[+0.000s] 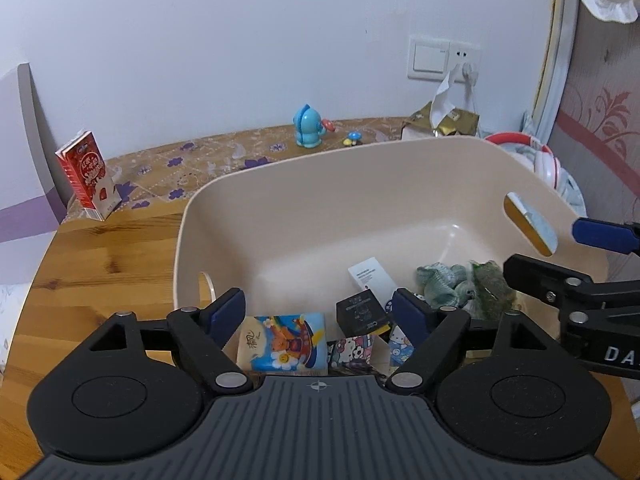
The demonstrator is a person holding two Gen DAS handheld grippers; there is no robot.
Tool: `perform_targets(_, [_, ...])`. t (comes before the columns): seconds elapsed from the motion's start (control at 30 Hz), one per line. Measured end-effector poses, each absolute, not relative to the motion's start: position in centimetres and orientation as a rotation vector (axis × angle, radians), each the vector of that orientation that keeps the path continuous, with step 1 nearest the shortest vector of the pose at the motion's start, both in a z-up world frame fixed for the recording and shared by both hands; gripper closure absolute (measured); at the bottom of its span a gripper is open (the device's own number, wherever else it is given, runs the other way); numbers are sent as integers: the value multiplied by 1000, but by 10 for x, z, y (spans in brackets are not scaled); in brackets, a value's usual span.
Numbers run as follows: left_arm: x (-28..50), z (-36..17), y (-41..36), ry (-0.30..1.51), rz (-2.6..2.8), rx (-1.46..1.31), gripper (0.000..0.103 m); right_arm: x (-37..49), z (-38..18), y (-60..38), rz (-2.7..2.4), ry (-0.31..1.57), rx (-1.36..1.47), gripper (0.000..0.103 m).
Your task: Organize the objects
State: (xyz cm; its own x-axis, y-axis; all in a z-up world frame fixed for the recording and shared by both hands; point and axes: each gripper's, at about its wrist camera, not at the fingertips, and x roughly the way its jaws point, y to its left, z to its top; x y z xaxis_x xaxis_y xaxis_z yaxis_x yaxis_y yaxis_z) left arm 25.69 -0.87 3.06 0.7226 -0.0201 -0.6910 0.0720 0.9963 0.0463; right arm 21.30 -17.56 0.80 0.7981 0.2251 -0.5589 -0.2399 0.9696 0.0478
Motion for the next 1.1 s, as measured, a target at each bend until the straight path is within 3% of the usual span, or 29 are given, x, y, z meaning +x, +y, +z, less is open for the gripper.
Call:
perform_targets(0.33, [219,54,-7,703,-56,65,18,179,25,-188,211,563,29,0])
perform_targets(1.1, [109,72,-3,654,-81,58,15,88,33,-188,225,580,-20,0])
